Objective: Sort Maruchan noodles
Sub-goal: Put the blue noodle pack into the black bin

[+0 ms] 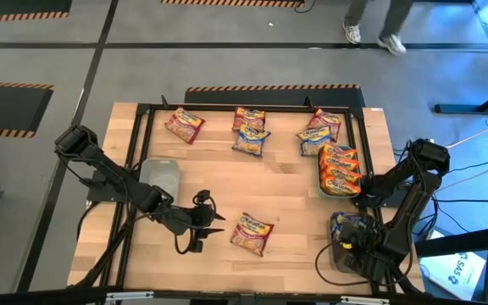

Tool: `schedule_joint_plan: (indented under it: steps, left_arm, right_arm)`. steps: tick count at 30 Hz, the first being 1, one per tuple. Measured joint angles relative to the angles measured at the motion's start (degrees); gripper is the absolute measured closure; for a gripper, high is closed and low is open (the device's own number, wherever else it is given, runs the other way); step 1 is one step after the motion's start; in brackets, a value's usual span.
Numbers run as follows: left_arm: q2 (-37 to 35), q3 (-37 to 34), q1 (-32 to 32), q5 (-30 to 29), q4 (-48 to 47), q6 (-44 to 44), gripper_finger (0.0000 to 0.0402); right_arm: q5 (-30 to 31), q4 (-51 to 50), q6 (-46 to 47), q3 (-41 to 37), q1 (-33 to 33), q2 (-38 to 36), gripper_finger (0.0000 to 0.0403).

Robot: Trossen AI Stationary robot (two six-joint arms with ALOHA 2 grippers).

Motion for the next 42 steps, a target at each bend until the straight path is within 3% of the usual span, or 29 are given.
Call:
schedule_joint_plan:
  steps: [3, 8, 14, 28, 37, 42]
  left_arm:
    - [0.0, 0.0, -0.02, 0.03, 0.0, -0.01, 0.0257]
    - [0.0, 0.0, -0.01, 0.08, 0.0, -0.01, 0.0257]
    - [0.0, 0.0, 0.07, 0.1, 0.0, -0.01, 0.0257]
    - [0.0, 0.0, 0.07, 0.1, 0.04, 0.01, 0.0257]
    - [0.0, 0.0, 0.04, 0.08, 0.07, 0.01, 0.0257]
    - [0.0, 0.0, 0.23, 0.45, 0.07, 0.03, 0.0257]
  right_arm:
    - [-0.13, -0.42, 0.37, 0.0, 0.0, 0.0, 0.0284]
    - [-0.17, -1.24, 0.59, 0.24, -0.04, -0.05, 0.0227]
    - [-4.93, -3.42, -0.06, 0.28, -2.22, -0.9, 0.0182]
    - [-5.52, -9.98, -1.22, 0.64, -5.66, -4.33, 0.0178]
    - [-6.15, -12.96, -0.97, 9.18, -5.64, -4.33, 0.0178]
    - [-4.83, -16.02, 4.8, 15.51, -6.04, -4.33, 0.0178]
